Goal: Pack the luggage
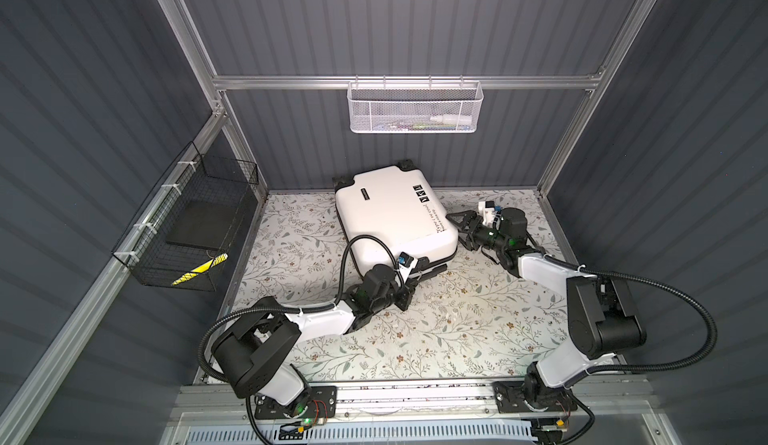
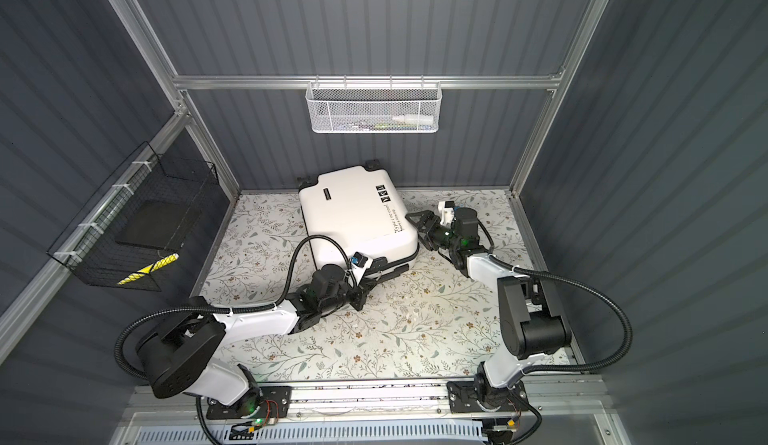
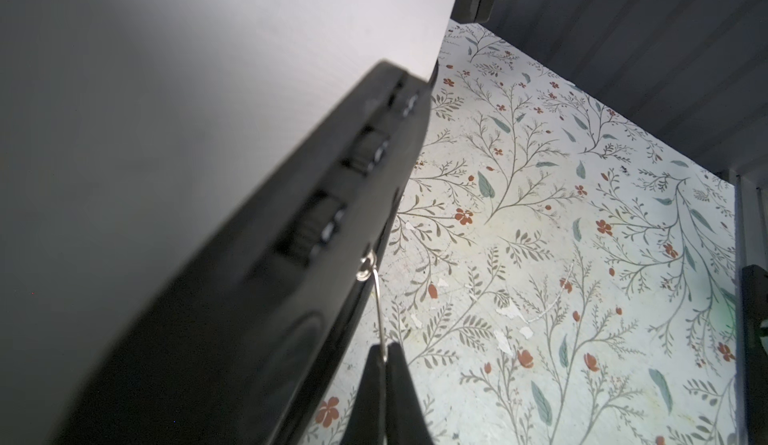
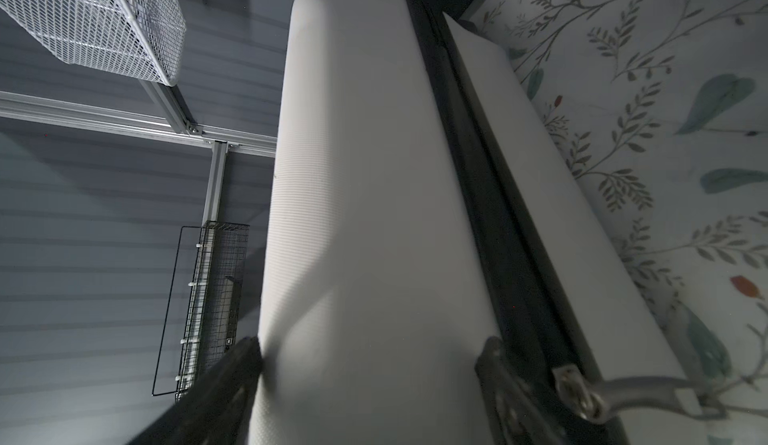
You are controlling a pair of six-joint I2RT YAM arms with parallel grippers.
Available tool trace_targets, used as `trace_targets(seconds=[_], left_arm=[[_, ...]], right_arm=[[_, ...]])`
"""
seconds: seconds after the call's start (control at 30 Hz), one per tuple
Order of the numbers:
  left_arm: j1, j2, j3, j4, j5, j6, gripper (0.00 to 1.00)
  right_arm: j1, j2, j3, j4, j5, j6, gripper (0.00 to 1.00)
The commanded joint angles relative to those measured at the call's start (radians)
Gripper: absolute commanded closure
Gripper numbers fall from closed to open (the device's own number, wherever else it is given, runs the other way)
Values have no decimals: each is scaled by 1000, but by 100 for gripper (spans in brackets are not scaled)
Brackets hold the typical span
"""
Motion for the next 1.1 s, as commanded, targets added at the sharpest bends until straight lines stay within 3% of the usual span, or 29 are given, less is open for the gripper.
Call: trace_targets(seconds=[0.0, 0.53, 0.73, 1.0, 1.07], left_arm=[[-36, -25, 55, 14, 130, 55, 100], [-65, -22, 91, -2, 133, 63, 100], [-69, -49, 85, -26, 100, 54, 100], [-70, -170, 63, -140, 11, 57, 64], [-71, -213, 58, -182, -2, 70, 60]], right_arm=[[58, -8, -55, 71, -32, 33, 18], [276, -78, -119, 130, 126, 73, 19], [281, -85, -128, 124, 135, 73, 18], [207, -140, -160, 103, 125, 73, 16], [180, -163, -170, 95, 116, 72, 16]])
